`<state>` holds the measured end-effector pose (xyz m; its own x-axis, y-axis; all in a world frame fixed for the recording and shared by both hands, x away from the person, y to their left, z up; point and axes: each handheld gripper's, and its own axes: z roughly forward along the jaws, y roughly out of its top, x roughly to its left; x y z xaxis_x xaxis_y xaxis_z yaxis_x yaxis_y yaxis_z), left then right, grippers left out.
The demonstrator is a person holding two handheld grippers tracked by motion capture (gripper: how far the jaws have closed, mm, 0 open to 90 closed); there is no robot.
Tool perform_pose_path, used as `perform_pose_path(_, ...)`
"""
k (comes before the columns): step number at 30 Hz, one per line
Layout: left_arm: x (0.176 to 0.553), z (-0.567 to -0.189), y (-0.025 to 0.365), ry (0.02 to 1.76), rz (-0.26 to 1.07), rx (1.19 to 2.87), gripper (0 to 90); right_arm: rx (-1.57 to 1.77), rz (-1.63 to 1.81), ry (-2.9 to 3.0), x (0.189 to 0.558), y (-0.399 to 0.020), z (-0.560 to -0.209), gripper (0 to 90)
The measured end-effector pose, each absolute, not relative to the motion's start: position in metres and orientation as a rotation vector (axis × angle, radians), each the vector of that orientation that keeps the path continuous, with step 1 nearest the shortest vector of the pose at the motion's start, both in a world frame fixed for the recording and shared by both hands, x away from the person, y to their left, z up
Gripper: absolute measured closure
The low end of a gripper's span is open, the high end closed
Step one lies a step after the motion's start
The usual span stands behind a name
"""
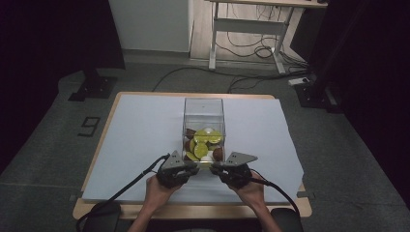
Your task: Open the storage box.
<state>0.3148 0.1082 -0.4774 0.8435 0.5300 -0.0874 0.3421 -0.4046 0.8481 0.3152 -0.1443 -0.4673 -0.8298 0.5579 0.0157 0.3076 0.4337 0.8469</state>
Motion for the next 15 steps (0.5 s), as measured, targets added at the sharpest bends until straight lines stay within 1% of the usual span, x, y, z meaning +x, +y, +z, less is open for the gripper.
perform_pose_path(15,0.305,-0.477,0.107,0.622,0.23,2.04,78.7,0.735,1.344,2.43,0.305,-0.146,-0.467,80.9)
